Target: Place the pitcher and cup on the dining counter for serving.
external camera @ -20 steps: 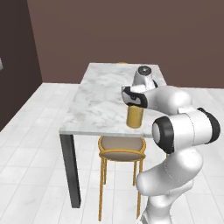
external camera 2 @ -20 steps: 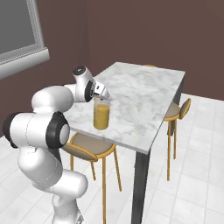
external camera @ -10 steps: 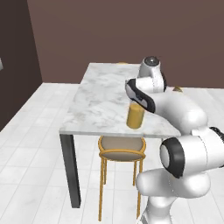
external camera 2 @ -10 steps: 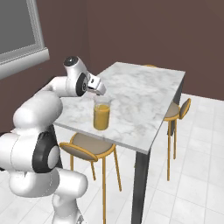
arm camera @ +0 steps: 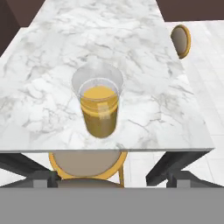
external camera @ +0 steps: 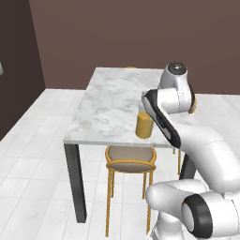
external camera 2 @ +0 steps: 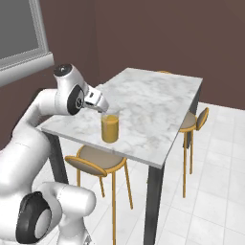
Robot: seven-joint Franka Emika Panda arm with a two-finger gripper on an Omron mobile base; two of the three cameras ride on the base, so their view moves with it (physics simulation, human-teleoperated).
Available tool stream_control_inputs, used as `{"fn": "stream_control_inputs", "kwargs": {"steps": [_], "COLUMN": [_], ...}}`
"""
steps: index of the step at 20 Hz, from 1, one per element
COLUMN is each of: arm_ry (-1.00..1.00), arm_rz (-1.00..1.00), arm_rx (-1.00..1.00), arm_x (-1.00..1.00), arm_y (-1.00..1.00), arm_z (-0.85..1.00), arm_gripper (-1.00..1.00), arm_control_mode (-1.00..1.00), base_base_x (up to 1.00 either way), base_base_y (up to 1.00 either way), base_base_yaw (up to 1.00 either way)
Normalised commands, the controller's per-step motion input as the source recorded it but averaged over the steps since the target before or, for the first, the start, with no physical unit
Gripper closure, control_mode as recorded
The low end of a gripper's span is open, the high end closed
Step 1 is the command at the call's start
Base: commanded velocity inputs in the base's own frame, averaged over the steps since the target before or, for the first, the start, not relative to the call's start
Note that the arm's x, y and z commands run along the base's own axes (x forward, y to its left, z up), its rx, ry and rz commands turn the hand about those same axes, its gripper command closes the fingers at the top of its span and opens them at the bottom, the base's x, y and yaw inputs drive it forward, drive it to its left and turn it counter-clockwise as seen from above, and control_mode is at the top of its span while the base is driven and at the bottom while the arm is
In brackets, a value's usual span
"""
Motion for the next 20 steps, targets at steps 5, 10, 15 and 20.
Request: {"fn": "stream_control_inputs", "kwargs": {"steps": [5,10,15,20], "arm_ry": [-0.04,0.00,0.00,0.00], "arm_rz": [0.00,0.00,-0.02,0.00], "arm_rx": [0.01,0.00,0.00,0.00], "arm_x": [-0.99,-0.32,-0.31,0.00], "arm_y": [-0.03,0.00,0.00,0.00], "arm_z": [-0.03,0.00,0.00,0.00], "arm_gripper": [-1.00,-1.00,-1.00,-1.00], "arm_control_mode": [-1.00,-1.00,1.00,1.00], "base_base_x": [0.00,0.00,-0.35,-0.91], "base_base_y": [0.00,0.00,0.00,0.00], "base_base_yaw": [0.00,0.00,-0.08,-0.44]}}
